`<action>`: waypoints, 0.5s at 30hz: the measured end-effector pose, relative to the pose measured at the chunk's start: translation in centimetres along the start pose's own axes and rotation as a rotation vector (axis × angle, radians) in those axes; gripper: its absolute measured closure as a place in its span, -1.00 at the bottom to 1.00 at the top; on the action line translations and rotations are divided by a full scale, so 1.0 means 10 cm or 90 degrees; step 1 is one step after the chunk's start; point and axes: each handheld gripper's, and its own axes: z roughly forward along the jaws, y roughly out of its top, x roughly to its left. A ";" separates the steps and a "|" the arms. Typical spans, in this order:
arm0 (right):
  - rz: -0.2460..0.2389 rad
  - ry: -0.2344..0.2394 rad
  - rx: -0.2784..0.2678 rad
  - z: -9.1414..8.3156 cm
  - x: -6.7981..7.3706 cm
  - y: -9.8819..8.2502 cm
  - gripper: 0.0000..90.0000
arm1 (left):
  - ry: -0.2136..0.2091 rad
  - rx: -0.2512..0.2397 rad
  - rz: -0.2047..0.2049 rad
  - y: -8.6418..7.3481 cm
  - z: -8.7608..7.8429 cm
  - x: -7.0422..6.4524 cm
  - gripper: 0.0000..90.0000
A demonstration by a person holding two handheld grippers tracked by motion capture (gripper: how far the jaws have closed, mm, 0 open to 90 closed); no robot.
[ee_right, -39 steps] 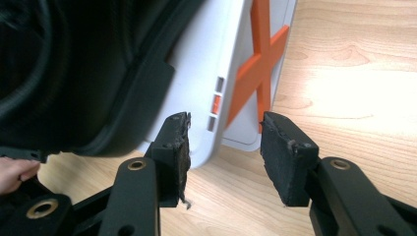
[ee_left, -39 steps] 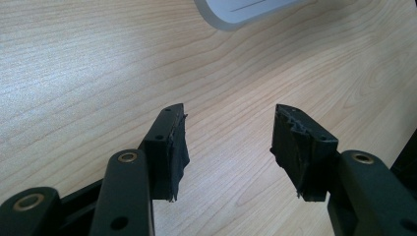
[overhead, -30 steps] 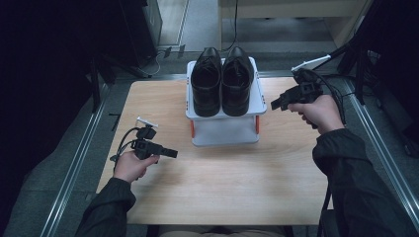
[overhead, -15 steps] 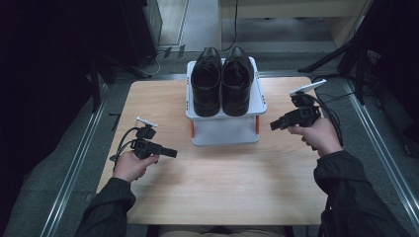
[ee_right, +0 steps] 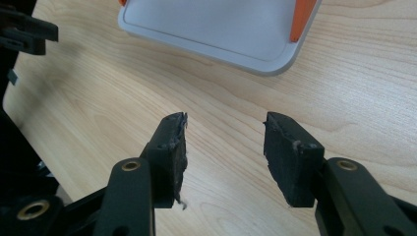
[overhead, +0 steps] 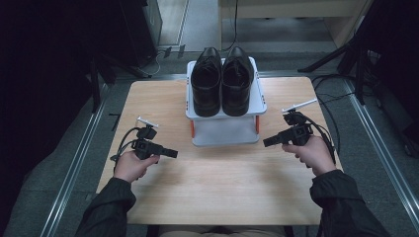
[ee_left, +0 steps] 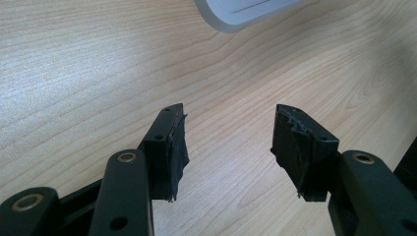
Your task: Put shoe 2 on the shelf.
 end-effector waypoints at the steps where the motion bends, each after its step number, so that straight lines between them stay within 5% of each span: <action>1: -0.007 -0.002 -0.004 0.03 -0.01 -0.04 0.14 | 0.001 0.000 0.002 0.00 0.00 0.00 0.02; 15: -0.026 0.017 -0.005 0.24 -0.03 -0.19 0.14 | 0.003 0.002 0.010 0.00 0.03 -0.01 0.00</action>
